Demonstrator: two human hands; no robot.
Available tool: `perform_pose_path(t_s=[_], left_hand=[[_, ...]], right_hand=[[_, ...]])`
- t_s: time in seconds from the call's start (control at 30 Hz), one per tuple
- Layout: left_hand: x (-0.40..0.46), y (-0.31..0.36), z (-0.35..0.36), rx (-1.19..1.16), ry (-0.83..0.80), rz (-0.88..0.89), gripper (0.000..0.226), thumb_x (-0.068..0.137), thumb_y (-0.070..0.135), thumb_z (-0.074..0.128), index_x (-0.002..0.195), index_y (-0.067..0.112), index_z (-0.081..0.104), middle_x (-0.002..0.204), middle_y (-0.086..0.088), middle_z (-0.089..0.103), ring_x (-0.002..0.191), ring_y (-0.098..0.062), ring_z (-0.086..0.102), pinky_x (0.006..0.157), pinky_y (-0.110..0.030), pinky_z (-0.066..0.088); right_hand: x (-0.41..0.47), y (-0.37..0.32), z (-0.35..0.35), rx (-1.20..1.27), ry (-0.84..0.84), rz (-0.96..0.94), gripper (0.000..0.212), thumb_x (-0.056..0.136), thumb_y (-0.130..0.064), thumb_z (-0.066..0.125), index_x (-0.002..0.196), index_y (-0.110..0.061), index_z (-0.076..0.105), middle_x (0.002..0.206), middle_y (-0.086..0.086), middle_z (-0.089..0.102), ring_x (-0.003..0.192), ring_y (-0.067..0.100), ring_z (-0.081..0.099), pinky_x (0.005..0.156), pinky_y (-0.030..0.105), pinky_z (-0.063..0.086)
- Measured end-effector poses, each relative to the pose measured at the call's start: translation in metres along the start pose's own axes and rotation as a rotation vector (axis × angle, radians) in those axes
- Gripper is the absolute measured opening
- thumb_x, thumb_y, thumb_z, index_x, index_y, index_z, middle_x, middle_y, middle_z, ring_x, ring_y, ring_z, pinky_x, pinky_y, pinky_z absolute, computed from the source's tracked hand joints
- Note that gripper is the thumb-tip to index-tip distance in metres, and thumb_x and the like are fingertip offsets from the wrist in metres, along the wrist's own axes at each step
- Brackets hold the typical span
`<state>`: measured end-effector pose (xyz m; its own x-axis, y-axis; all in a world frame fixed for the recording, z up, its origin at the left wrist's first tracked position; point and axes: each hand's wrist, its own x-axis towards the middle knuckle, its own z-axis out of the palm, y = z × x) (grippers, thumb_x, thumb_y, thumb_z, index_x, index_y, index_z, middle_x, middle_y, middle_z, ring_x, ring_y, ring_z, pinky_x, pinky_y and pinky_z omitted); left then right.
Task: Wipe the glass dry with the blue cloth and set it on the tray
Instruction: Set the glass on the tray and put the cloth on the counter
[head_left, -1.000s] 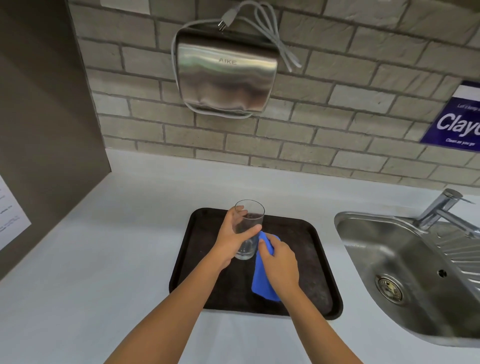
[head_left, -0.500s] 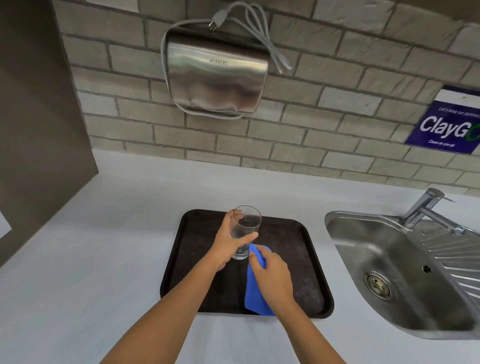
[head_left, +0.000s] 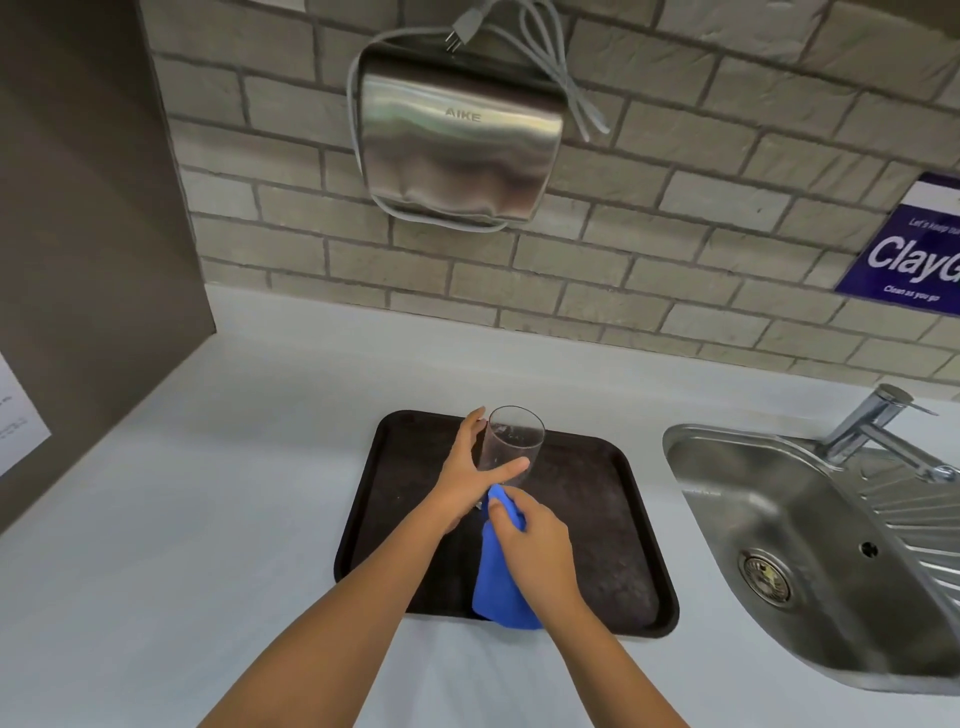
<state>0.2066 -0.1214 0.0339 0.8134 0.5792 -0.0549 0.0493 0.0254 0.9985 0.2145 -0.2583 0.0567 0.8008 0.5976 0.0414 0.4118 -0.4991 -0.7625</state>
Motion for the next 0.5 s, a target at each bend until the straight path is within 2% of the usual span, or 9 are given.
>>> perform_pose_path(t_s=[0.1,0.2,0.23,0.27,0.3,0.33,0.4,0.43,0.5], left_hand=[[-0.013,0.006,-0.017,-0.037,0.095,-0.050,0.094,0.087,0.032,0.077,0.160,0.030,0.018,0.166,-0.003,0.025,0.153,-0.023,0.024,0.119,-0.042,0.030],[-0.037,0.008,-0.037,-0.088,0.233,-0.127,0.067,0.096,0.046,0.059,0.154,0.023,0.034,0.155,-0.010,0.041,0.139,-0.022,0.046,0.106,-0.033,0.043],[-0.044,0.005,-0.045,-0.098,0.263,-0.148,0.056,0.097,0.053,0.052,0.142,0.020,0.047,0.144,-0.012,0.051,0.125,-0.020,0.055,0.095,-0.028,0.047],[-0.053,0.005,-0.053,-0.100,0.276,-0.155,0.052,0.094,0.062,0.045,0.121,0.019,0.057,0.127,-0.014,0.059,0.109,-0.019,0.058,0.085,-0.025,0.047],[-0.061,0.006,-0.061,-0.097,0.273,-0.148,0.055,0.088,0.069,0.037,0.100,0.020,0.060,0.112,-0.013,0.061,0.099,-0.020,0.058,0.079,-0.024,0.046],[-0.070,0.007,-0.070,-0.093,0.257,-0.162,0.060,0.085,0.073,0.032,0.093,0.021,0.061,0.106,-0.010,0.063,0.098,-0.021,0.058,0.080,-0.025,0.047],[-0.084,0.009,-0.089,-0.059,0.245,-0.207,0.070,0.091,0.075,0.031,0.114,0.020,0.068,0.117,-0.003,0.067,0.111,-0.020,0.062,0.098,-0.032,0.050],[-0.092,0.011,-0.100,-0.033,0.243,-0.197,0.065,0.095,0.070,0.036,0.123,0.020,0.066,0.120,-0.001,0.067,0.114,-0.019,0.062,0.102,-0.033,0.049],[-0.107,0.014,-0.121,0.034,0.263,-0.127,0.042,0.098,0.050,0.055,0.121,0.017,0.066,0.113,-0.001,0.069,0.110,-0.019,0.064,0.094,-0.027,0.050]], right_hand=[[-0.002,-0.010,0.009,0.092,-0.037,-0.013,0.036,0.097,-0.034,0.050,0.131,-0.024,0.057,0.110,-0.006,0.064,0.093,0.005,0.057,0.070,0.009,0.041],[-0.005,-0.028,0.021,0.168,-0.089,-0.047,0.040,0.097,-0.036,0.052,0.136,-0.028,0.052,0.117,-0.006,0.054,0.099,0.004,0.050,0.071,0.007,0.037],[-0.005,-0.035,0.027,0.186,-0.107,-0.062,0.041,0.096,-0.039,0.051,0.137,-0.031,0.050,0.116,-0.004,0.053,0.098,0.005,0.050,0.071,0.008,0.037],[-0.005,-0.043,0.033,0.203,-0.127,-0.076,0.041,0.097,-0.041,0.049,0.137,-0.034,0.049,0.112,-0.002,0.053,0.094,0.006,0.052,0.071,0.009,0.037],[-0.004,-0.050,0.040,0.228,-0.150,-0.083,0.040,0.098,-0.042,0.046,0.137,-0.036,0.049,0.105,0.000,0.052,0.088,0.006,0.052,0.069,0.010,0.038],[-0.004,-0.057,0.047,0.270,-0.177,-0.074,0.038,0.100,-0.042,0.042,0.136,-0.038,0.050,0.099,0.001,0.049,0.082,0.005,0.052,0.068,0.011,0.037],[-0.004,-0.071,0.061,0.379,-0.247,-0.035,0.036,0.103,-0.035,0.035,0.135,-0.038,0.050,0.101,-0.003,0.044,0.083,0.000,0.050,0.071,0.011,0.035],[-0.005,-0.076,0.067,0.420,-0.284,-0.019,0.036,0.104,-0.030,0.033,0.136,-0.038,0.049,0.107,-0.005,0.043,0.089,-0.003,0.048,0.075,0.011,0.034],[-0.007,-0.086,0.079,0.456,-0.338,-0.028,0.042,0.103,-0.019,0.035,0.139,-0.037,0.044,0.123,-0.005,0.042,0.101,0.000,0.048,0.086,0.014,0.035]])
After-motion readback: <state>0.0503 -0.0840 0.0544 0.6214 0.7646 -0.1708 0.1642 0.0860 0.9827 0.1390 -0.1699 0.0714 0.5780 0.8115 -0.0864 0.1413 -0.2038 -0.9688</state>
